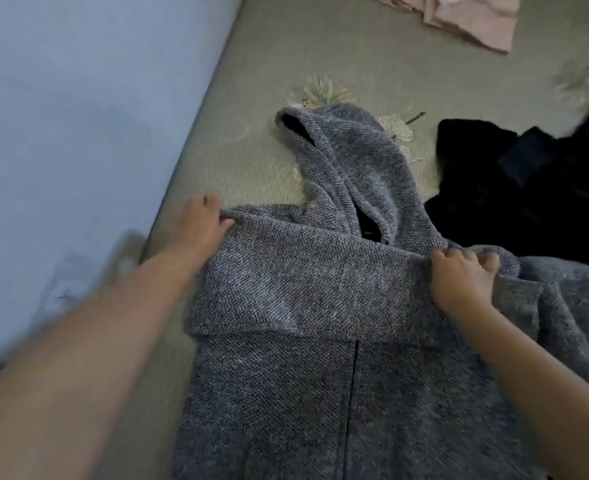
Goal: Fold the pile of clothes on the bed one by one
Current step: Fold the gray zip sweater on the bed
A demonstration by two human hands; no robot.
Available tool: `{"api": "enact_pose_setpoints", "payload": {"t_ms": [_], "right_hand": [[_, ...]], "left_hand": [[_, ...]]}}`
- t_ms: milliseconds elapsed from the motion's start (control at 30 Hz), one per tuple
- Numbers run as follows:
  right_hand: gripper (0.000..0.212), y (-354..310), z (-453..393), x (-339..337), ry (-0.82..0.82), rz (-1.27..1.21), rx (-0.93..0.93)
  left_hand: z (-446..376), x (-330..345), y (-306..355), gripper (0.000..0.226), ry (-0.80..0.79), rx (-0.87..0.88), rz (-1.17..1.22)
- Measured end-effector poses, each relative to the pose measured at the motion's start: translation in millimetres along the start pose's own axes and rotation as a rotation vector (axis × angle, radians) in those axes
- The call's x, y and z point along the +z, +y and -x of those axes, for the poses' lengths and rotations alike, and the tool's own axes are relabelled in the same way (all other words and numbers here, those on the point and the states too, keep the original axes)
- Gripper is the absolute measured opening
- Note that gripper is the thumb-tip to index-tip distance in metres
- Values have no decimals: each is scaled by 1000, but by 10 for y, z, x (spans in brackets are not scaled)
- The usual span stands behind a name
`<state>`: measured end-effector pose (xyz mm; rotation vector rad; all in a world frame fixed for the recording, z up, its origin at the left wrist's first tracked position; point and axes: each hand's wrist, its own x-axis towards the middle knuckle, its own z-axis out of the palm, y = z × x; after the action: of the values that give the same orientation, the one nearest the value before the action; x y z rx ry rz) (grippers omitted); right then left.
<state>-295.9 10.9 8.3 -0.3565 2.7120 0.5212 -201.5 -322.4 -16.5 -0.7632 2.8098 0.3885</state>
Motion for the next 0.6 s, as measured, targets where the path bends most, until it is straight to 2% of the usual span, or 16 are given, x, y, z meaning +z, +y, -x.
{"api": "enact_pose_setpoints", "payload": {"t_ms": [67, 133, 233, 300, 367, 467, 600], "right_hand": [[40, -98, 61, 70, 12, -4, 21], [49, -224, 128, 108, 79, -91, -23], [51, -555, 245, 118, 195, -256, -273], [51, -849, 302, 122, 164, -281, -428], [53, -1092, 298, 166, 84, -271, -468], [56, -1221, 225, 295, 53, -210, -469], [55, -1195, 209, 430, 102, -213, -428]], "left_hand": [[195, 147, 60, 55, 65, -34, 260], [497, 338, 21, 62, 150, -72, 345], [958, 594, -135, 50, 114, -325, 400], [1118, 707, -187, 40, 43, -421, 447], [1151, 741, -237, 38, 69, -479, 531], [1122, 715, -399, 36, 182, -529, 505], [1109, 733, -488, 36, 135, -538, 366]]}}
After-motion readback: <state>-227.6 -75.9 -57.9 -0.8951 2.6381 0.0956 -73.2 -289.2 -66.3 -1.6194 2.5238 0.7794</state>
